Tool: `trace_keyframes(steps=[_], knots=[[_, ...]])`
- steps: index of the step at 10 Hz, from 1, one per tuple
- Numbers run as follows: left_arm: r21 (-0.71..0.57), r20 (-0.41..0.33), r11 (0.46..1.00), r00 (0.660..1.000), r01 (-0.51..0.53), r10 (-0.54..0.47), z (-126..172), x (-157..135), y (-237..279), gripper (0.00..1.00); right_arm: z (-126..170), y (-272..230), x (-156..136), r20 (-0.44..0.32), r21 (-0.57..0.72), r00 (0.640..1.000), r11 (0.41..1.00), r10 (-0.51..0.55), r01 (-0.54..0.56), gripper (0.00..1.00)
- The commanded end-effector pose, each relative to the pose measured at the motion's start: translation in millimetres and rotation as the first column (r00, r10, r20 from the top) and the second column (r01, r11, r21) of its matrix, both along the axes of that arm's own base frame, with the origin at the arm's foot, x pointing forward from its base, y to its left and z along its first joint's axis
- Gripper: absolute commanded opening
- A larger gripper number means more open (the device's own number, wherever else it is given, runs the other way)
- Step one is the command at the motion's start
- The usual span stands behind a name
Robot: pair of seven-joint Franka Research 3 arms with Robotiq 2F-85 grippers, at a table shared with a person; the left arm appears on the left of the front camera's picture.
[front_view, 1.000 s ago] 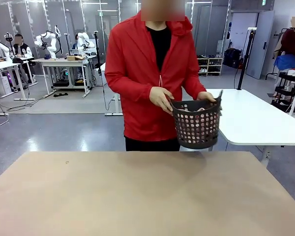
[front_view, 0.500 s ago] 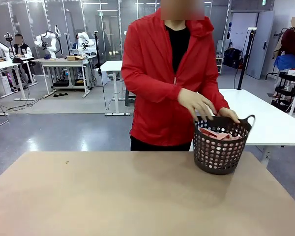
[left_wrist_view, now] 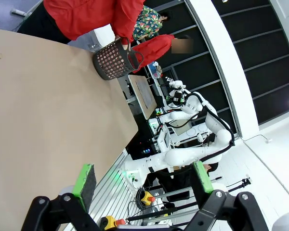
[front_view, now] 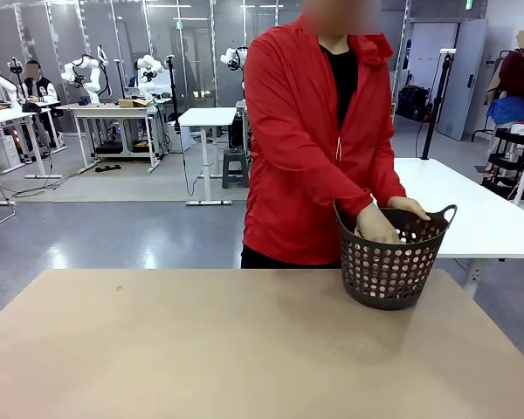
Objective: Fold the towel.
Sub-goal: Grab the top end of the 100 cm Hotel Towel extended by the human.
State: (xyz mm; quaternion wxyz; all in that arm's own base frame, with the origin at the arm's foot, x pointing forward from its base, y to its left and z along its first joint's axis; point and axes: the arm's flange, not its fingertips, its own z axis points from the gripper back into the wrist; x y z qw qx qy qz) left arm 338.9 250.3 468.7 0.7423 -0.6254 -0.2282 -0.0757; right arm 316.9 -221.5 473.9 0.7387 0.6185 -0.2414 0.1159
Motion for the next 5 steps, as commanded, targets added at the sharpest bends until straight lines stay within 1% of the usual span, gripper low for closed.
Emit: trace_keyframes(steps=[1, 5], knots=[[-0.007, 0.005, 1.0, 1.0, 0.008, -0.008, -0.8, -0.8, 1.4, 1.0, -0.6, -0.2, 0.3, 0.022, 0.011, 1.0, 1.0, 0.004, -0.004, 1.0], [-0.007, 0.005, 1.0, 1.0, 0.008, -0.008, -0.8, -0.8, 1.4, 1.0, -0.6, -0.2, 0.3, 0.022, 0.011, 1.0, 1.0, 0.004, -0.004, 1.0]])
